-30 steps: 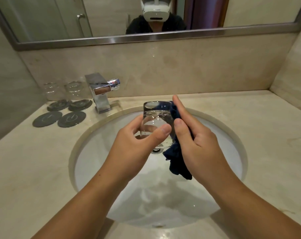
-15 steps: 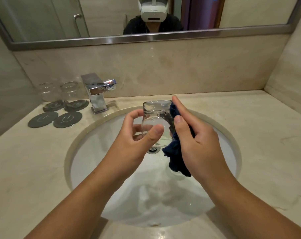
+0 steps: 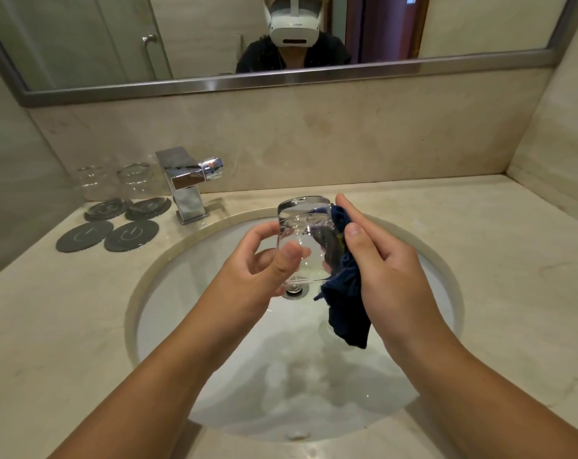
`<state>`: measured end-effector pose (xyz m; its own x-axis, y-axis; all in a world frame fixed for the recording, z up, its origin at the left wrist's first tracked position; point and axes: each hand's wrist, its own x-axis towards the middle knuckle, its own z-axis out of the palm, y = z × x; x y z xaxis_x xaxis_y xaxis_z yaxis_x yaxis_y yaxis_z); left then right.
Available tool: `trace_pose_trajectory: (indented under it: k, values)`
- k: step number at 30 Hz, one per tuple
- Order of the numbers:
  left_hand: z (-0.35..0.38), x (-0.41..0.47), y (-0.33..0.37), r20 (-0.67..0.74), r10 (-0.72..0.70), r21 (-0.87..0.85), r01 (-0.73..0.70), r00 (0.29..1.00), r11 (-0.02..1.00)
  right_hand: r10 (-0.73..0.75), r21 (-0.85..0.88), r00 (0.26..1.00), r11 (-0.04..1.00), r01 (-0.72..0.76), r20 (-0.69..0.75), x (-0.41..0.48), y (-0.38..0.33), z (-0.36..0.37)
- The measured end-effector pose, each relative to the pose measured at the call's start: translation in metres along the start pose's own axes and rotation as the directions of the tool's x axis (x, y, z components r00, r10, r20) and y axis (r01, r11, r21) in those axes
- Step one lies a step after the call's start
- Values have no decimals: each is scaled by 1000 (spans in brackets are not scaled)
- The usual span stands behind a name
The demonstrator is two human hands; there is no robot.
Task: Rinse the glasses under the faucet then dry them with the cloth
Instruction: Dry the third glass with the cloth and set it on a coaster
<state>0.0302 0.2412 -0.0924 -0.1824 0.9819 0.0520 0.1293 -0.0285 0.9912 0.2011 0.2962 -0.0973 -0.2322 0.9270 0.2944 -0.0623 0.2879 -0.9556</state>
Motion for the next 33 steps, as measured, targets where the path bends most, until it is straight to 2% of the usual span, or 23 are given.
trace_pose_trajectory:
  k: [3, 6, 9, 12, 15, 20, 27, 33]
  values:
    - [-1, 1, -2, -70, 31, 96, -24, 997, 995, -25, -37, 1000, 999, 25, -13, -2, 2, -1]
    - [-5, -2, -1, -85, 62, 109, -52, 994, 993, -50, -58, 999, 997, 50, 3, -5, -1, -1]
    - [-11, -4, 0, -29, 62, 72, -60, 998, 996, -49, -49, 999, 998, 50, 9, -5, -2, -2]
    - [-13, -5, 2, 33, 34, -7, -34, 999, 999, 10, 42, 1000, 999, -10, 17, -1, -1, -2]
    - [-8, -2, 3, -1, 2, -68, -2, 1000, 998, 46, 63, 999, 997, -45, -2, 2, 0, -2]
    - [-1, -4, 5, -69, 43, 105, -36, 997, 994, 36, 39, 998, 999, -34, -56, 2, 2, -1]
    - [11, -11, 14, -106, 46, 79, -38, 993, 996, -29, -61, 1000, 998, 29, 3, -5, -1, 3]
    - [2, -6, 9, -39, -1, 22, 2, 999, 1000, 42, 70, 998, 997, -39, -40, 4, 3, 1]
